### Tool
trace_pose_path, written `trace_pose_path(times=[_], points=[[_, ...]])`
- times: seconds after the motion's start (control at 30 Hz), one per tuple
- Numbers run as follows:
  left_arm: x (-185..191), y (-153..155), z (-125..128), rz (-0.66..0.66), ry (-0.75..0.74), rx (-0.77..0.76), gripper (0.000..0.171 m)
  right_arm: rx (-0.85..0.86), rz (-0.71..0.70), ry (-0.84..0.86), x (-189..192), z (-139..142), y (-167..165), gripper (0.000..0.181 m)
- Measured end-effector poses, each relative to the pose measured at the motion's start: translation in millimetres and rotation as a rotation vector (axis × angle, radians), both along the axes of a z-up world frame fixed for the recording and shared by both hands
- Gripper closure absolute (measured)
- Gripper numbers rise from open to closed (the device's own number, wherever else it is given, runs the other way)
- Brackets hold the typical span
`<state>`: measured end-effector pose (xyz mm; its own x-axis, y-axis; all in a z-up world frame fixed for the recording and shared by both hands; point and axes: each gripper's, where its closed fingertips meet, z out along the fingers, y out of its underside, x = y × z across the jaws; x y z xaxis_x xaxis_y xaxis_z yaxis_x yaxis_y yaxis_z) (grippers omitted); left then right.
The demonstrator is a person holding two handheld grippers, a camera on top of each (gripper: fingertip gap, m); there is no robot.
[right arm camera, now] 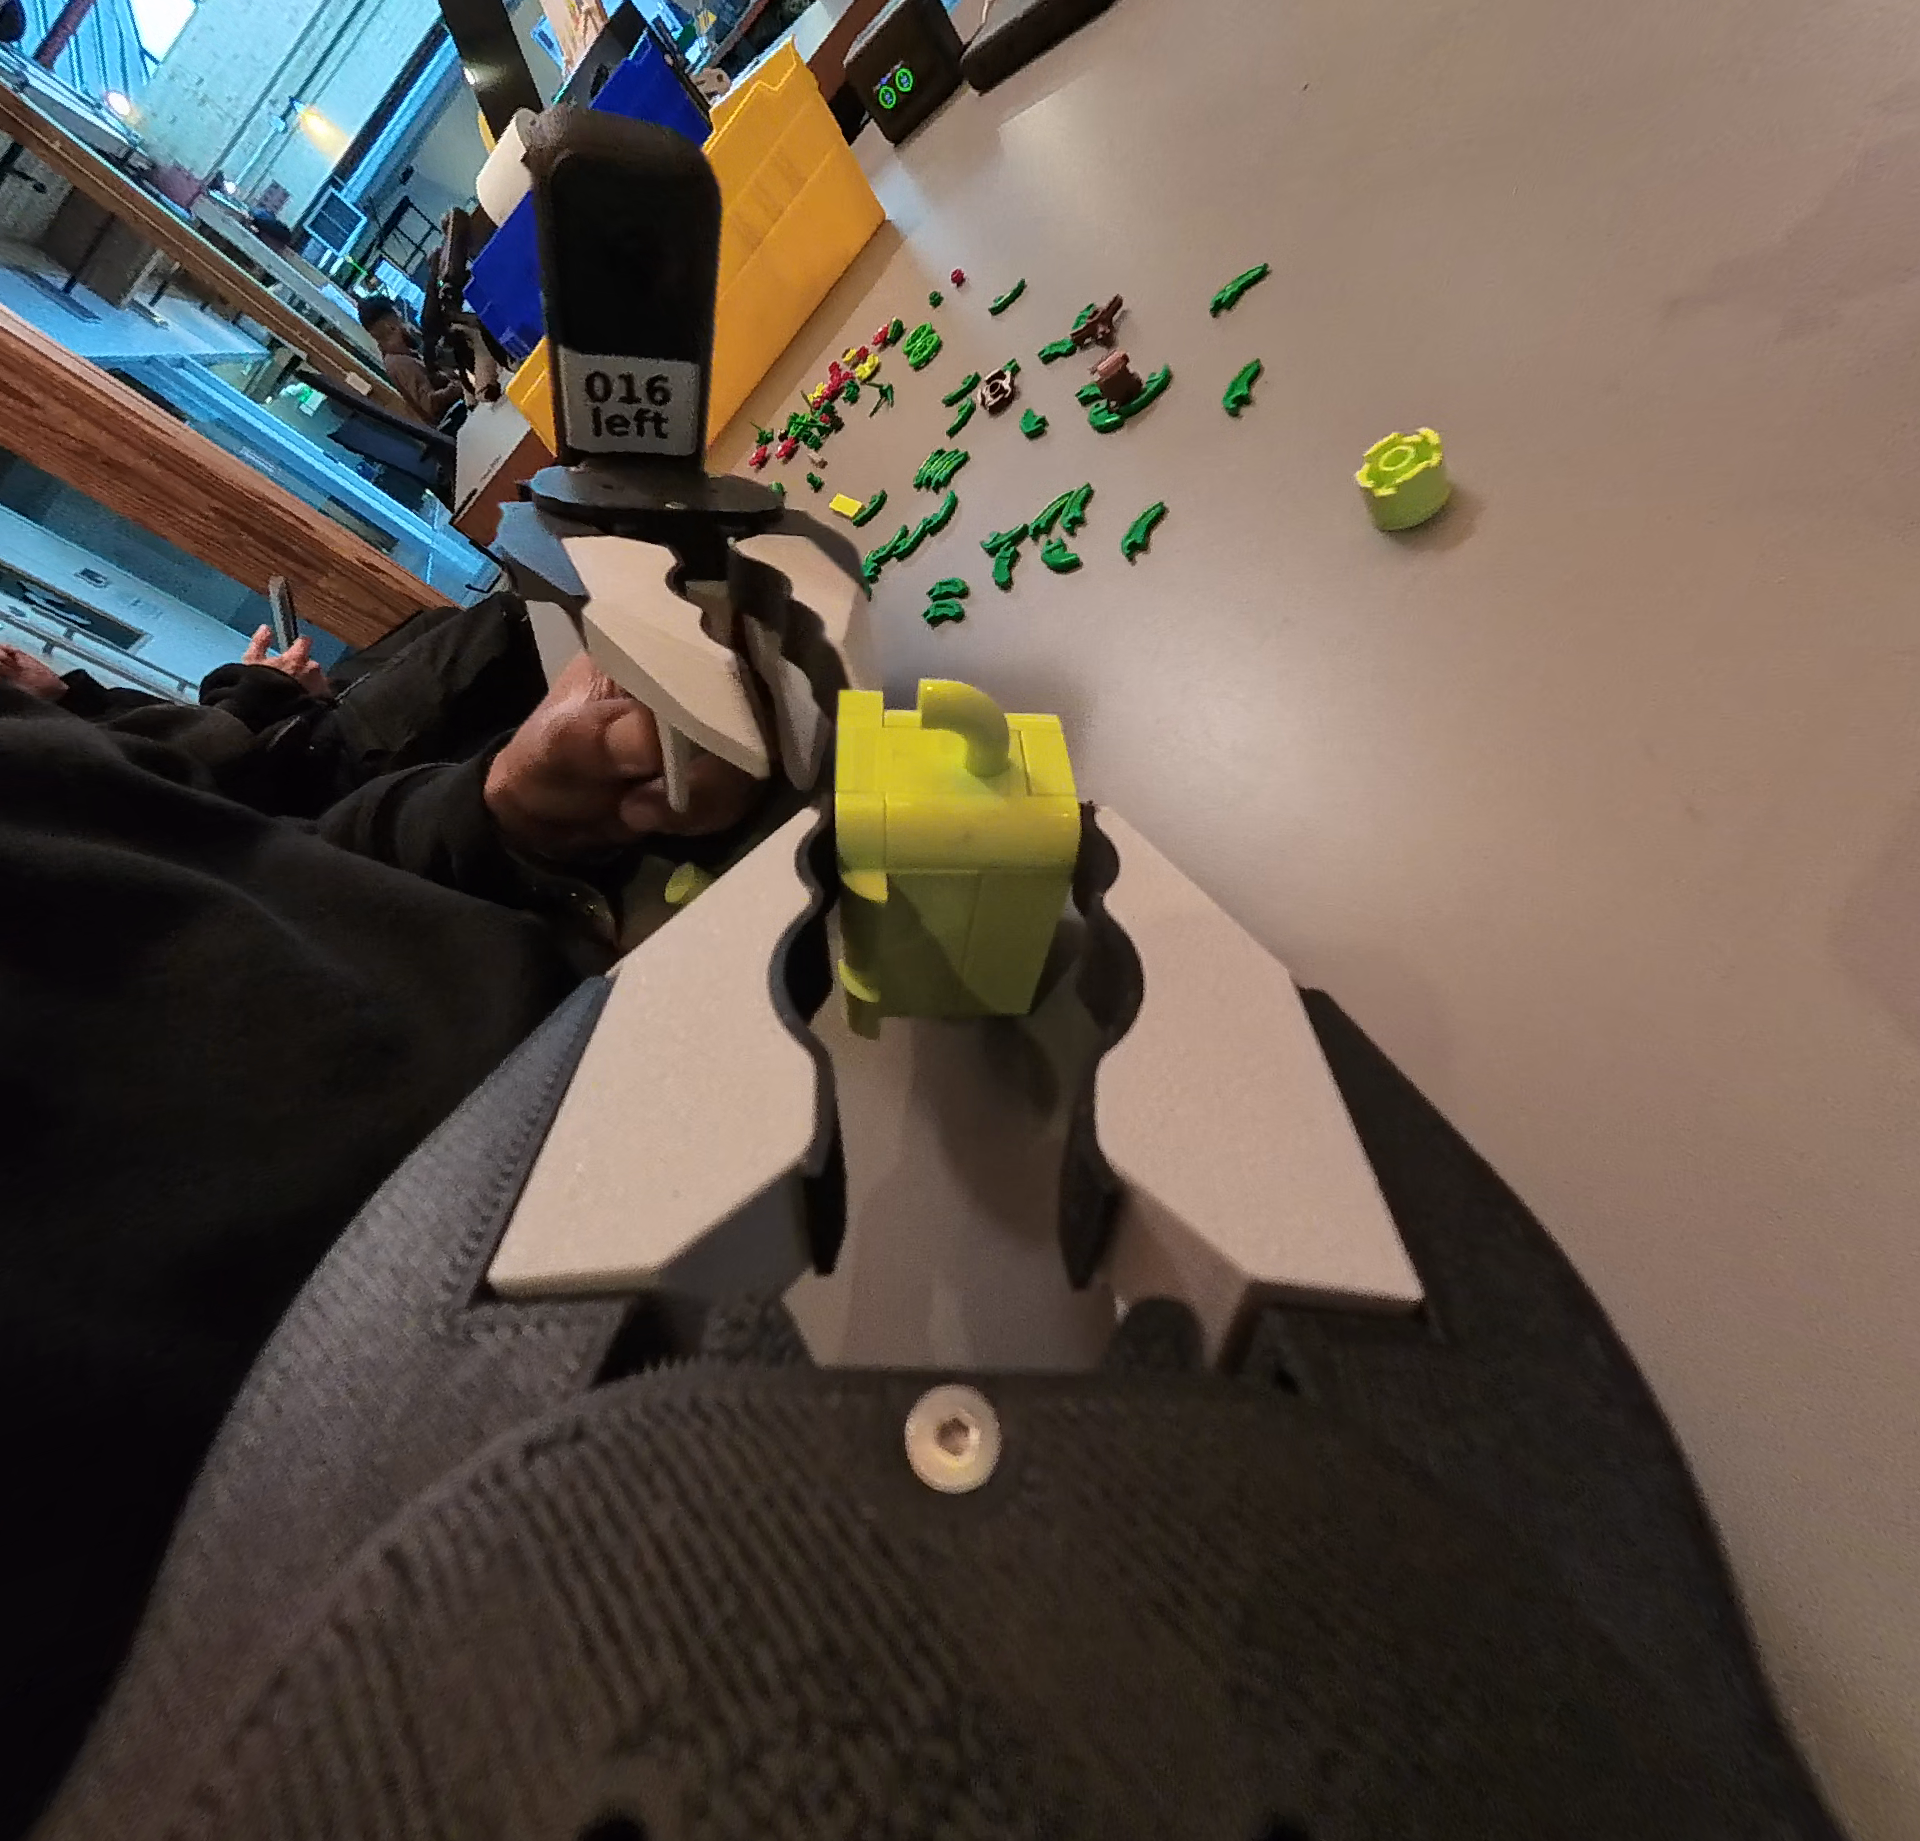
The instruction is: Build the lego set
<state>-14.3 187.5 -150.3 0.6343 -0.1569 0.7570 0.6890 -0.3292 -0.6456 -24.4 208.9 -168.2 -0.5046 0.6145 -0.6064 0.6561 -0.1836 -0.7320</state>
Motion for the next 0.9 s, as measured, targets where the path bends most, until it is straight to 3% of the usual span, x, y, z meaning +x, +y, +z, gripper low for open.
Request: trace_pose_path(times=[0.3, 0.9], points=[[0.2, 5.3, -1.6, -0.015, -0.011, -0.009, 0.166, -0.005, 0.030, 0.000, 1.0, 0.4, -6.7, 0.137], [3.3, 1.9, -2.6, -0.023, 0.033, -0.017, 0.168, -0.024, 0.045, -0.014, 1.8, 0.1, -7.7, 0.137]])
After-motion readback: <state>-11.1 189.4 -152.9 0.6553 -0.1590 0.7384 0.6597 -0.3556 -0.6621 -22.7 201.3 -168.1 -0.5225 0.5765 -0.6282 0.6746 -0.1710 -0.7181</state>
